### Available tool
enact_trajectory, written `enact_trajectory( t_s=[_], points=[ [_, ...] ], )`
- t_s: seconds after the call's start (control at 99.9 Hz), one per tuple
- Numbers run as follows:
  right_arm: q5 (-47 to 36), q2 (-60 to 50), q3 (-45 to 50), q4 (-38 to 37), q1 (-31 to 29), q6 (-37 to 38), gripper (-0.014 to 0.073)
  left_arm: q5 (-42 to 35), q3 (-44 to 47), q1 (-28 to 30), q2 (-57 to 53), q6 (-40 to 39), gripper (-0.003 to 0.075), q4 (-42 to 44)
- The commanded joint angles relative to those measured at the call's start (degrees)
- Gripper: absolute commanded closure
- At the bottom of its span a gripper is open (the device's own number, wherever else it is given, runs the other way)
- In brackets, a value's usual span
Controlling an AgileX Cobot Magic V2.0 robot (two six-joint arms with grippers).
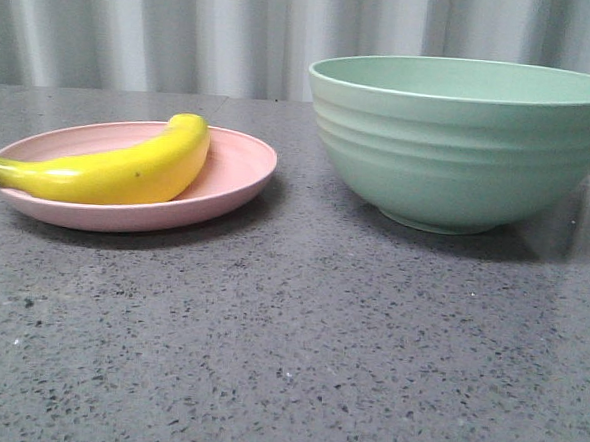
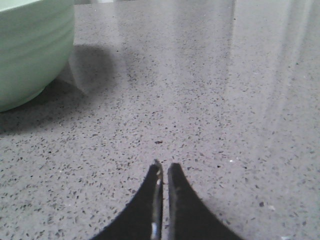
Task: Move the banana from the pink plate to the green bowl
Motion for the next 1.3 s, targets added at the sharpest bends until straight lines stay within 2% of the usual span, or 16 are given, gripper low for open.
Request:
enact_trajectory(
  t_s=[0.0,0.48,1.291],
  points=[
    [-2.3,-0.8,1.4,-1.6,-0.3,-0.1,0.0659,-6.7,0.5,0.0,-1.7,0.0,0.0741,-0.2],
    [-12.6,-0.8,1.4,-1.5,-0.3,-0.1,0.0659,-8.7,0.5,0.0,-1.7,0.0,0.0741,-1.2],
    [-13.7,-0.8,1.4,-1.5,-0.3,-0.1,0.0656,-7.6,0.5,0.0,-1.7,0.0,0.0741,-1.9]
  ],
)
